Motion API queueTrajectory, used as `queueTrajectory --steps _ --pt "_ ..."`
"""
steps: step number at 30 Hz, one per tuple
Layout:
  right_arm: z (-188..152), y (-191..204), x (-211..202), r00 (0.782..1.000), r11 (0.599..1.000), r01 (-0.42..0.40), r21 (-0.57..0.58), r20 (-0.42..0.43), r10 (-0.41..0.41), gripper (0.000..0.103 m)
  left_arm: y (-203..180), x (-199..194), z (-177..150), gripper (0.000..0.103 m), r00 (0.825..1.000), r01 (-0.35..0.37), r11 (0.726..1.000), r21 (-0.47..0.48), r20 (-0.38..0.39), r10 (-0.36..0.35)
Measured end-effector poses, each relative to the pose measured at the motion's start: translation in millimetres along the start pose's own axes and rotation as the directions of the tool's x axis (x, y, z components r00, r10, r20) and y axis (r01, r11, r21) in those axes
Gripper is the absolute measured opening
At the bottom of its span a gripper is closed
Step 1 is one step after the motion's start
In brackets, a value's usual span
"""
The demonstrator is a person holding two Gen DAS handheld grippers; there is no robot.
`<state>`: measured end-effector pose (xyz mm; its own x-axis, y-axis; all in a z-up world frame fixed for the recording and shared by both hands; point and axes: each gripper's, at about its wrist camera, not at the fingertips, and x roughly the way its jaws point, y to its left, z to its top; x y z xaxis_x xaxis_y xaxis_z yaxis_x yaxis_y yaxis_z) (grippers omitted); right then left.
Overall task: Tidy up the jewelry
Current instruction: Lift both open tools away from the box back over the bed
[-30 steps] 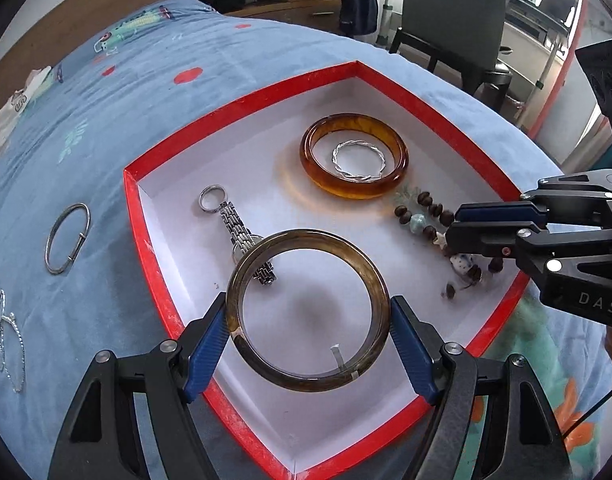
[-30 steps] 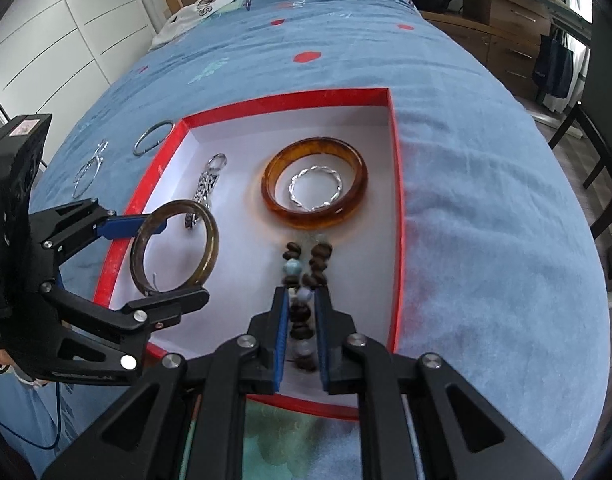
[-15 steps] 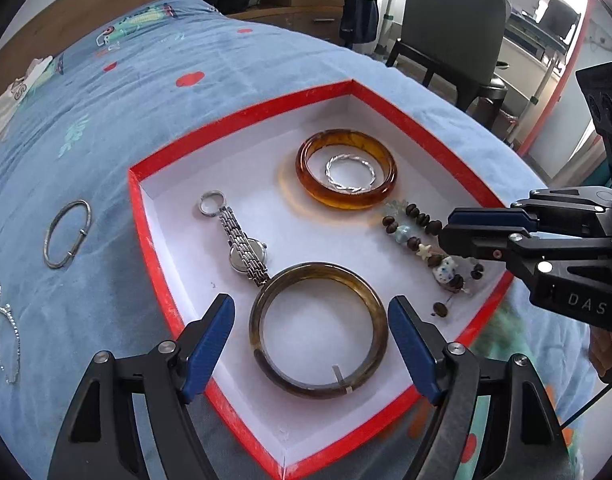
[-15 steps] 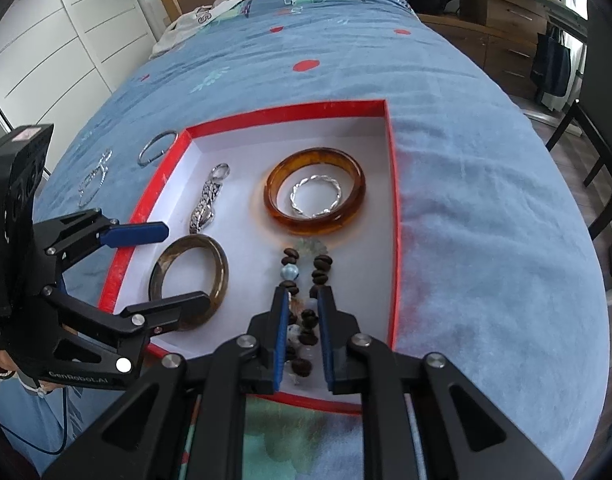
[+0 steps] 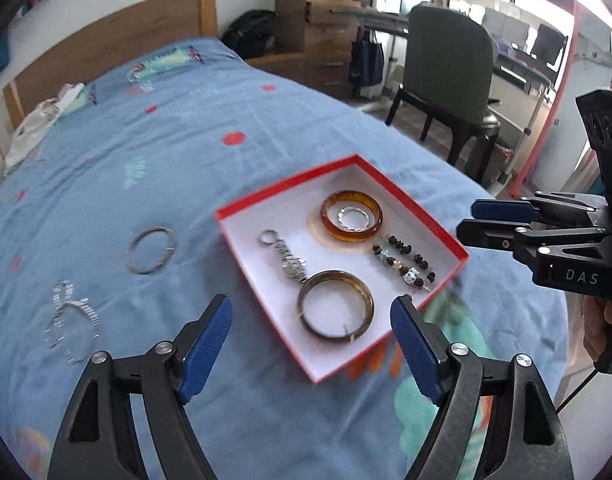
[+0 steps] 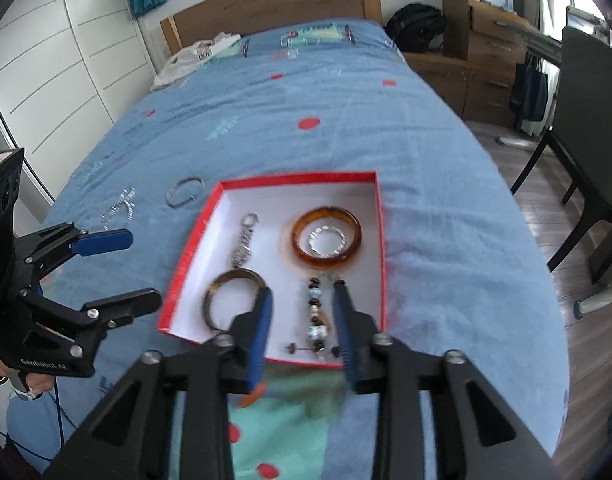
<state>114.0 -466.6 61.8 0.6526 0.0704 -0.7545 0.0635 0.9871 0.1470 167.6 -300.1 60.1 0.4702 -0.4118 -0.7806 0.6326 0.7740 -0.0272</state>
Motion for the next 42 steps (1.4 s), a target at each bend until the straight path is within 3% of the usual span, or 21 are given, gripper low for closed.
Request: queueTrajectory --steps 7,13,18,23,32,42 --pt "-9 48 -53 0.998 1.0 0.011 -0.006 0.064 -0.011 0.043 27 -76 -35 0.084 0.996 -0.051 0.997 -0.059 0.076 0.056" --pt "-20 96 -83 0.995 0.999 -0.005 -0.032 0.1 0.008 0.046 56 -130 -84 0.084 0.988 -0.099 0.99 -0.105 0.108 0.11" --pt "-24 133 -100 0.991 0.998 -0.024 -0.065 0.128 0.032 0.047 89 -171 -120 0.088 0.979 -0.158 0.973 -0.17 0.1 0.177" --pt "-26 165 -109 0.987 0.995 -0.039 -0.094 0.149 0.053 0.048 123 -206 -152 0.09 0.96 -0.226 0.944 -0.24 0.111 0.258" --pt "-25 197 -110 0.984 0.992 -0.053 -0.117 0.163 0.072 0.05 168 -235 -190 0.098 0.936 -0.29 0.901 -0.322 0.102 0.338" --pt "-15 206 -81 0.987 0.99 -0.063 -0.123 0.139 0.08 0.055 200 -219 -195 0.098 0.936 -0.306 0.87 -0.387 0.047 0.35"
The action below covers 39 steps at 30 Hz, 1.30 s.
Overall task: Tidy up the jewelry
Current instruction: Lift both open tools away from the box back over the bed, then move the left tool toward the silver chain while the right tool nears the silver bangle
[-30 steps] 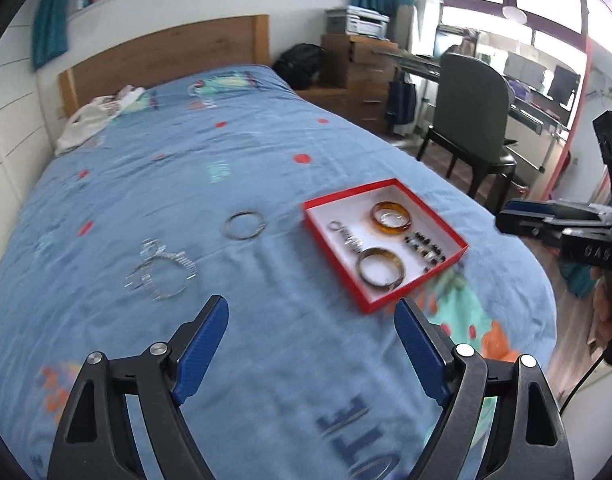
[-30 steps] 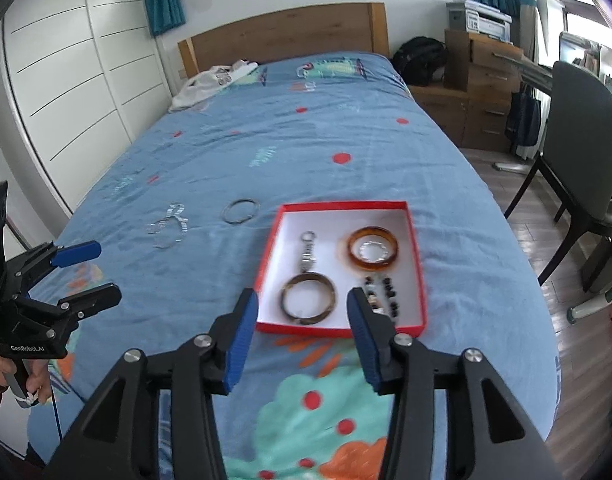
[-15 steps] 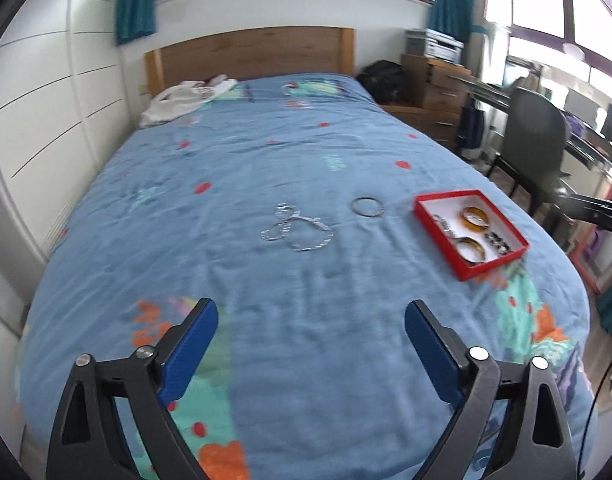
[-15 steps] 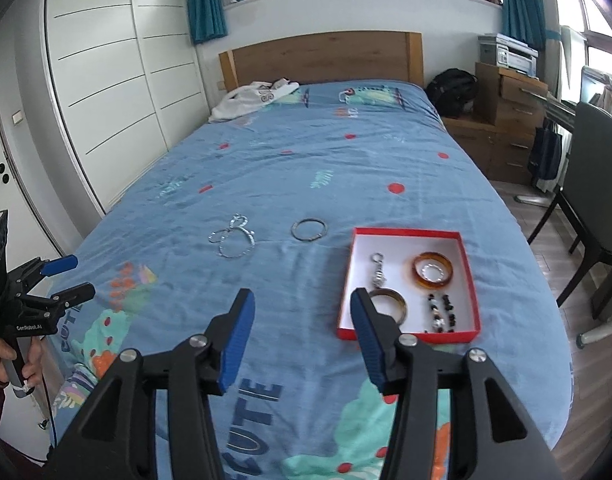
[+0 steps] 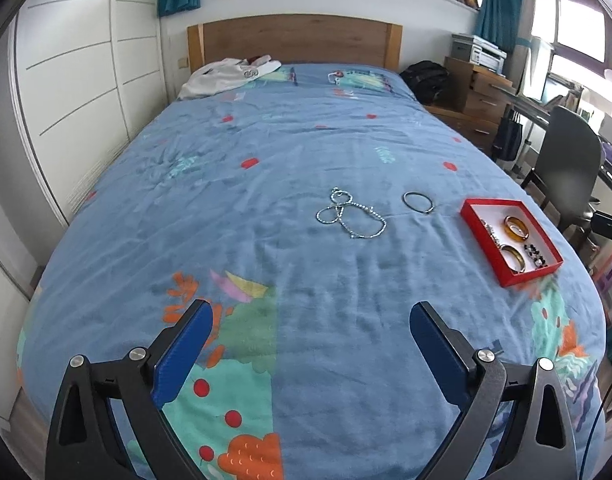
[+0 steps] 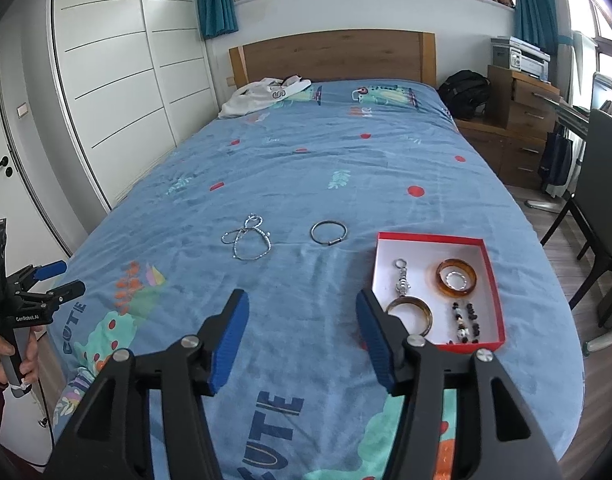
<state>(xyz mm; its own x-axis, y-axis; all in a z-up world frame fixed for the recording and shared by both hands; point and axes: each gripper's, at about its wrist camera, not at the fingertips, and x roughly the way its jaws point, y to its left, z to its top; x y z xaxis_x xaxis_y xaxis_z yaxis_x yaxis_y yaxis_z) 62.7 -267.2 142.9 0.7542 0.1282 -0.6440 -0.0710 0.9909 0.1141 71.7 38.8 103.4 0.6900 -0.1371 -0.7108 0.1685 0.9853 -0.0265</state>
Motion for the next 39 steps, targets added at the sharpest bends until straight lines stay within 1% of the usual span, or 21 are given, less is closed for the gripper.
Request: queueTrajectory --steps 12,19,23,29,39 --pt "4 -12 54 0.999 0.999 -0.019 0.033 -0.028 0.02 0.056 8 48 11 0.098 0.999 -0.023 0.999 -0.024 -0.034 0.023" --pt "10 -14 91 0.999 0.999 -0.028 0.032 -0.044 0.03 0.057 16 83 15 0.098 0.997 -0.027 0.998 -0.057 -0.075 0.023" --pt "14 -17 114 0.997 0.998 -0.041 0.038 -0.059 0.043 0.057 17 105 18 0.098 0.995 -0.033 0.998 -0.053 -0.099 0.027" --pt "19 -20 145 0.995 0.997 -0.053 0.055 -0.076 0.057 0.057 20 135 22 0.098 0.991 -0.024 0.998 -0.063 -0.132 0.015" --pt "23 -22 183 0.992 0.995 -0.073 0.061 -0.099 0.078 0.057 22 166 26 0.098 0.988 -0.025 0.997 -0.074 -0.157 0.014"
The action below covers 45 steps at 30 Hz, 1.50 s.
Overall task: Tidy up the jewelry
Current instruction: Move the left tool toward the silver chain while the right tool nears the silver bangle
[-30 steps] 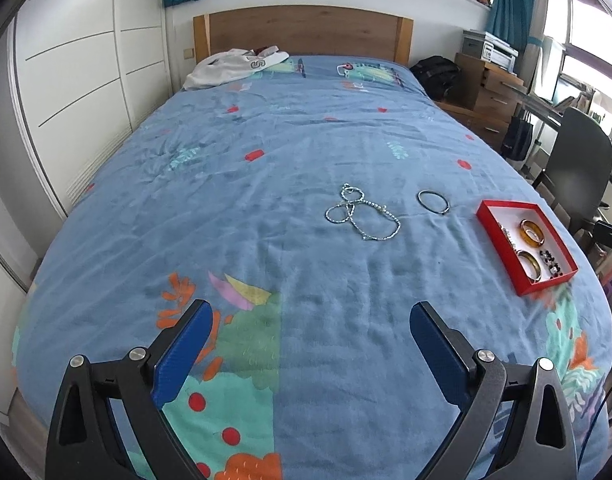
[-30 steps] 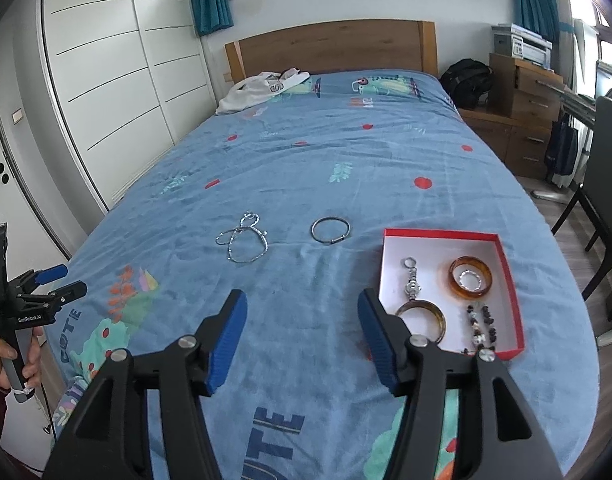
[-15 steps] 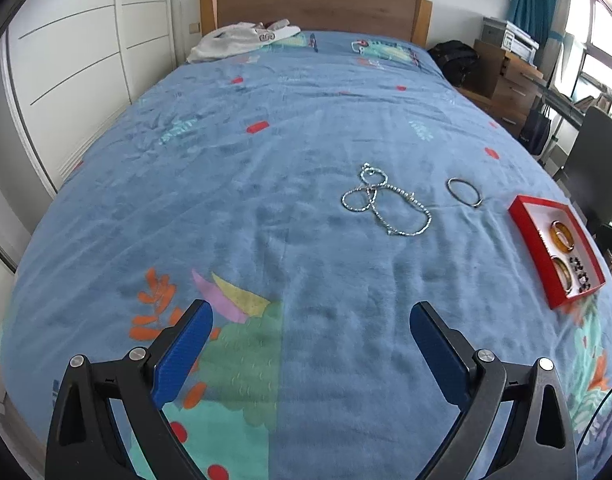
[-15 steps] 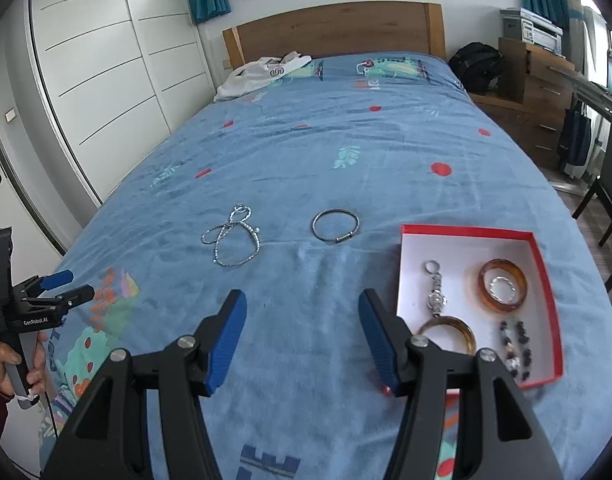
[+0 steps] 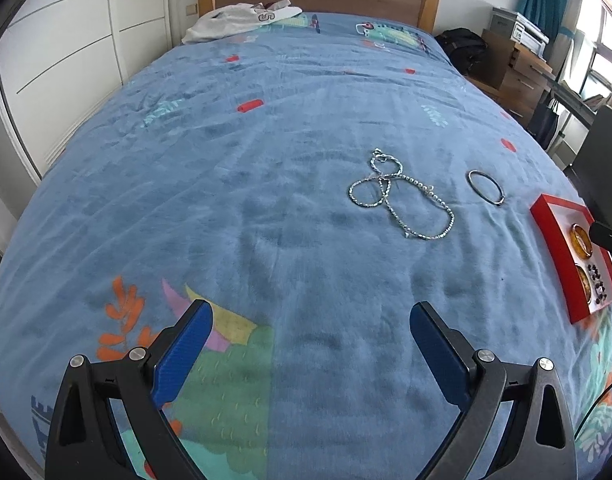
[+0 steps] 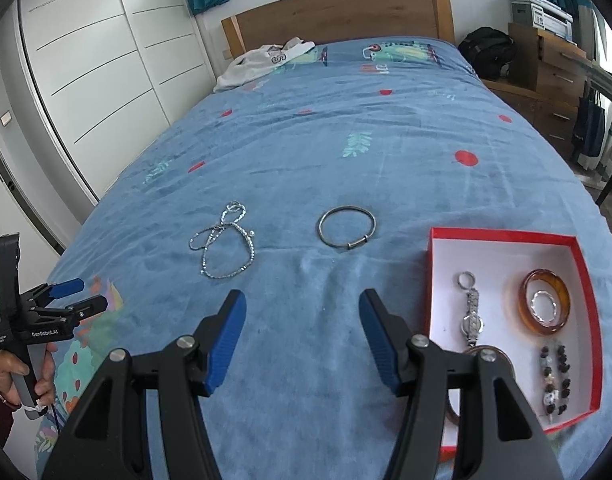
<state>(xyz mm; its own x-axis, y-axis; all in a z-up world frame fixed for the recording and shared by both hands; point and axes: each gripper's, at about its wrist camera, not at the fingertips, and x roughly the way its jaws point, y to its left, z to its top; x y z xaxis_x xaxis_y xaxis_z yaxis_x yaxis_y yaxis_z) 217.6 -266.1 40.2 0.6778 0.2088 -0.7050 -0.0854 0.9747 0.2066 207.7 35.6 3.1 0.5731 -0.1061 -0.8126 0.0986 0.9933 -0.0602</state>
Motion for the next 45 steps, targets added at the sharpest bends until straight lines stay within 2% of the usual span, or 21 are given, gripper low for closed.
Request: queueTrajectory --steps 45 --pt "-5 -3 31 1.0 1.0 -0.013 0.023 -0.028 0.014 0.058 -2 32 0 0.097 0.999 0.023 1.0 -0.003 -0.041 -0.023"
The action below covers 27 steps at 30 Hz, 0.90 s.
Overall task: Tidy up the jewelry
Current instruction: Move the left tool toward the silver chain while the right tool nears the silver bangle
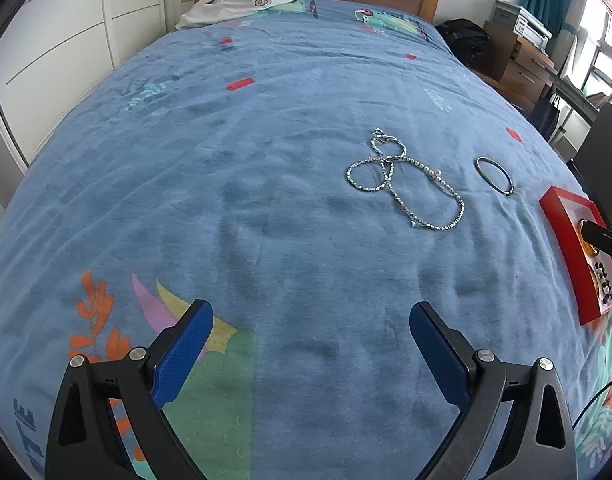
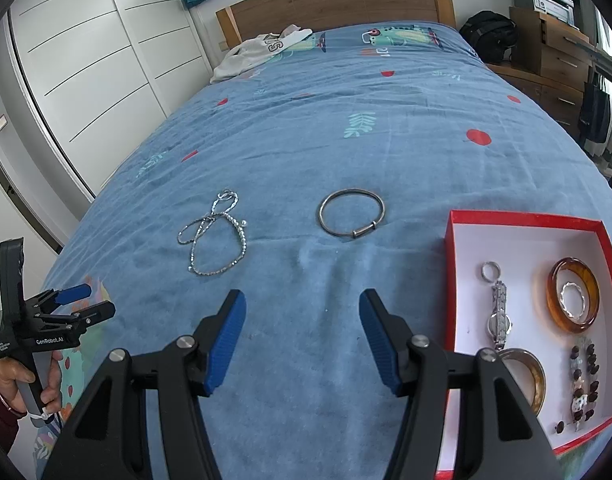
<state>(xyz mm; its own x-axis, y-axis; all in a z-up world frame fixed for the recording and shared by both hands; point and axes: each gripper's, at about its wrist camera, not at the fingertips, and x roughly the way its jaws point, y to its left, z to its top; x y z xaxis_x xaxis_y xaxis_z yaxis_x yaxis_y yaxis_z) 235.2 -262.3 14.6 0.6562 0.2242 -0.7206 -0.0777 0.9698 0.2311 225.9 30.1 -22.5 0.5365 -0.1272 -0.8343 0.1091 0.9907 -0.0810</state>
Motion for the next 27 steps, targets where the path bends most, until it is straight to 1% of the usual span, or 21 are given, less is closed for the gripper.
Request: queueTrajectory --steps 20,27 --pt "-1 -4 11 1.0 1.0 -0.02 0.006 -0.006 0.02 0.058 -6 5 5 0.097 1.0 0.007 1.0 0.011 -0.001 -0.007" --pt "4 -5 15 1.0 1.0 -0.023 0.009 0.004 0.023 0.058 -12 11 11 0.097 1.0 0.018 1.0 0.021 0.0 -0.018"
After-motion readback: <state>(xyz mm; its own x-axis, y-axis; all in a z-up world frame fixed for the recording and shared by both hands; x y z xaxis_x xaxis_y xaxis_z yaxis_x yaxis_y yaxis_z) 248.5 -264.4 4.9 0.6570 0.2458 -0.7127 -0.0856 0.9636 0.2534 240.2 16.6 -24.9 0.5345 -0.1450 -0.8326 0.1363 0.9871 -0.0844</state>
